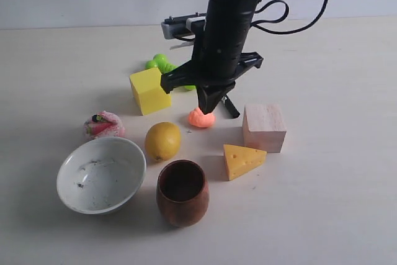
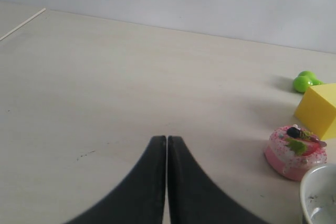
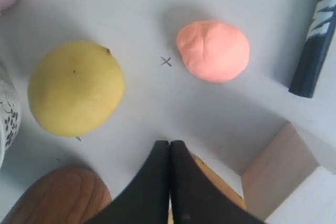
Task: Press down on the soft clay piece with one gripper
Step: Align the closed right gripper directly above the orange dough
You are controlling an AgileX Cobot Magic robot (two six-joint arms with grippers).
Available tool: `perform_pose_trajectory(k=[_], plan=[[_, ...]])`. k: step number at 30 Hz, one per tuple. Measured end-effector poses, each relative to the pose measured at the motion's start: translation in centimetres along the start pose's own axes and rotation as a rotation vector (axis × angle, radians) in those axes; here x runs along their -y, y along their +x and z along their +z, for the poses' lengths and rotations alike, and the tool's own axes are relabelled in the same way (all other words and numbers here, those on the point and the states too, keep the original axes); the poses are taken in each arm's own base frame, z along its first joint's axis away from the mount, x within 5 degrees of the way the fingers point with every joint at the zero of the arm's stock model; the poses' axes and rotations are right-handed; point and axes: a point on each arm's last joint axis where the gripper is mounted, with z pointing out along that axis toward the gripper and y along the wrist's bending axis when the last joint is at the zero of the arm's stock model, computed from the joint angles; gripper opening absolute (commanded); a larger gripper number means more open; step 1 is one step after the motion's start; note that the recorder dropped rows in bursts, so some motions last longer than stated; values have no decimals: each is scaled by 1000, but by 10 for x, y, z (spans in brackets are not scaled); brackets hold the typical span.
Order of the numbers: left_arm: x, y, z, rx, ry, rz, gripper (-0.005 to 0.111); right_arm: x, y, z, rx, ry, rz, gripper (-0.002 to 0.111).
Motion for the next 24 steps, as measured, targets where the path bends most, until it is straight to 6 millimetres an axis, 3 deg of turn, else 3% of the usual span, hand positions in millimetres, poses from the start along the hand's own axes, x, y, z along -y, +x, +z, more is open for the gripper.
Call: perform_pose_trajectory(k=[5,15,24], plan=[[0,0,0,0,0,0,4,-1,-6,-12,19,12,-15,0],[0,0,0,0,0,0,4,10,-8,-13,49,136,115,0],[0,0,0,0,0,0,4,10,-17,-14,148,124,142,0]])
